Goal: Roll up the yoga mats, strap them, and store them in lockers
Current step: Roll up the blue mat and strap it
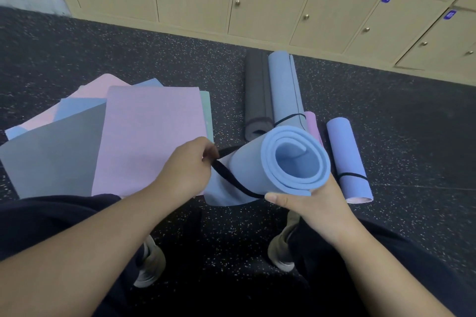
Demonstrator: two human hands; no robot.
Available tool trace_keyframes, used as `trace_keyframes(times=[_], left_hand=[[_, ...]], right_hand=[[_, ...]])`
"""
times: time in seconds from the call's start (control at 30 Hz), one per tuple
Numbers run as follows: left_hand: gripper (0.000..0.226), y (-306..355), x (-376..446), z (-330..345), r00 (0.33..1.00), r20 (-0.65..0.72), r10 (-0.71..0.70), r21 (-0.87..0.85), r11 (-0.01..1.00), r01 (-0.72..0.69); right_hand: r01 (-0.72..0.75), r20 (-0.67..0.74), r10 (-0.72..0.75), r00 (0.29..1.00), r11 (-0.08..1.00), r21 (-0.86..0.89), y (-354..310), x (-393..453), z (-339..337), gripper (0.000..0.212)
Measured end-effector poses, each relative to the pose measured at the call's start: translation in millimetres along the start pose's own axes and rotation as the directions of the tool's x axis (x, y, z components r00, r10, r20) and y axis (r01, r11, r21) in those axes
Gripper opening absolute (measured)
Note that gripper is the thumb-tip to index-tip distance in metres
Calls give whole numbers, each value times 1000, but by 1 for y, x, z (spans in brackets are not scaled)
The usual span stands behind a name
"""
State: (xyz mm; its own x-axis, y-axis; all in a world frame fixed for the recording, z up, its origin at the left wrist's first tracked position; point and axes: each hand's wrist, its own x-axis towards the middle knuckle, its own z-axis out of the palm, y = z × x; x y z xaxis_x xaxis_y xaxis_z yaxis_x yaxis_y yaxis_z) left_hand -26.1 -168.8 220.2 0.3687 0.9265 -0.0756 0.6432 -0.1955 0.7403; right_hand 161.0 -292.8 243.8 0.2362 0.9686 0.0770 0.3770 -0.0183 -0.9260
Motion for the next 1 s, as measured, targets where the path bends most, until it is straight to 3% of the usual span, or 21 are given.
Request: trace_keyframes(times=[0.1, 0.23, 0.33, 0.43, 0.5, 0.67, 0.87, 1.0], left_hand=[[31, -3, -1, 2, 1000, -13, 11, -8, 1000, -11], [9, 10, -7, -2, 994, 21, 105, -343, 935, -91], [46, 18, -14, -7, 964, 170, 206, -445, 888, -111], [49, 23, -21, -3, 898, 337, 284, -348, 923, -161], [58, 22, -25, 5, 878, 374, 298, -285, 938, -197], [56, 23, -25, 19, 921, 222, 320, -414, 886, -208], [68, 18, -16, 24, 937, 108, 331, -221, 927, -302], [76, 19, -16, 20, 918, 151, 367, -107, 929, -354]], right_hand=[[15, 12, -15, 1000, 1000, 6, -3, -2, 2, 77], [54, 88, -51, 995, 998, -25, -4, -2, 2, 72], [155, 114, -141, 983, 980, -128, 0, -1, 2, 64], [198, 121, -179, 976, 966, -168, 11, 0, 1, 69], [215, 123, -194, 973, 957, -193, 15, 1, -1, 73], [182, 101, -161, 982, 953, -241, 17, 7, 7, 78], [23, 233, 9, 972, 991, -133, 10, 13, 13, 99], [-193, 176, 202, 963, 979, -68, 7, 14, 15, 104]])
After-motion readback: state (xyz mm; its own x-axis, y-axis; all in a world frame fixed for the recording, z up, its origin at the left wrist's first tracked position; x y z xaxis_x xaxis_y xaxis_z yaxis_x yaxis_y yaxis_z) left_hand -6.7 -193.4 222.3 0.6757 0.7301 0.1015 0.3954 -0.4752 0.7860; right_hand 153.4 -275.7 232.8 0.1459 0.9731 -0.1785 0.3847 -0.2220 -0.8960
